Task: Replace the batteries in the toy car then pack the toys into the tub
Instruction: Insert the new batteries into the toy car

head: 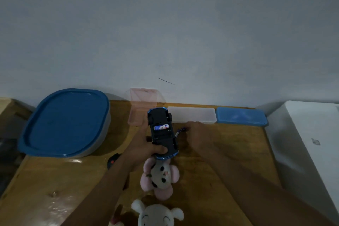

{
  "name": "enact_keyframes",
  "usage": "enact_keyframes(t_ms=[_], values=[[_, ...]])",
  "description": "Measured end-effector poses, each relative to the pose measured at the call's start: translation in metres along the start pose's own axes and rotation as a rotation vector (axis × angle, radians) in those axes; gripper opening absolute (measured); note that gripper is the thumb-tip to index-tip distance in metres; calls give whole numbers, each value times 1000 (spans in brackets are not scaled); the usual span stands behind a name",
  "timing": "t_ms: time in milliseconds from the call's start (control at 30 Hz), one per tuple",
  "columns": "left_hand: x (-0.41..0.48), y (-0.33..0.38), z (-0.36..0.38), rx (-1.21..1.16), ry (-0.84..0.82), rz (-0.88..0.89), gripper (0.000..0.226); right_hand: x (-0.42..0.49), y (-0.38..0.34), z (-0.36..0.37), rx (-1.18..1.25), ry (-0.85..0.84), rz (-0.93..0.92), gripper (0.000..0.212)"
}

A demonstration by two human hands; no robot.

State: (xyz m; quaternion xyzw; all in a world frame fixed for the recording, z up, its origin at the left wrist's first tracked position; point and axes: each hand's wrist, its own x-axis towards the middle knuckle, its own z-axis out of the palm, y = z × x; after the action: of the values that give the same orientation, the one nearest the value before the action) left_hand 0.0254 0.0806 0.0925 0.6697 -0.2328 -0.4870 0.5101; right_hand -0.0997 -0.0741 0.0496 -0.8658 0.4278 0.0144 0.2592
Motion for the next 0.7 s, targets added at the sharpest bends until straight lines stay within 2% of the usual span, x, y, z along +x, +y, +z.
enact_keyframes(t_ms=[333, 500, 600, 700], values=[[-1, 3, 3, -11, -5, -3, 93, -10, 7, -3, -211, 26, -13, 22], [-11, 9, 7, 36, -22, 35, 92, -30, 7, -22, -53, 100, 13, 15], [-19, 15, 15, 35, -24, 69, 97, -42, 1, -38, 242, 186, 13, 21], [-27, 20, 24, 26, -43, 115, 100, -51, -8, -57, 463, 273, 47, 10]])
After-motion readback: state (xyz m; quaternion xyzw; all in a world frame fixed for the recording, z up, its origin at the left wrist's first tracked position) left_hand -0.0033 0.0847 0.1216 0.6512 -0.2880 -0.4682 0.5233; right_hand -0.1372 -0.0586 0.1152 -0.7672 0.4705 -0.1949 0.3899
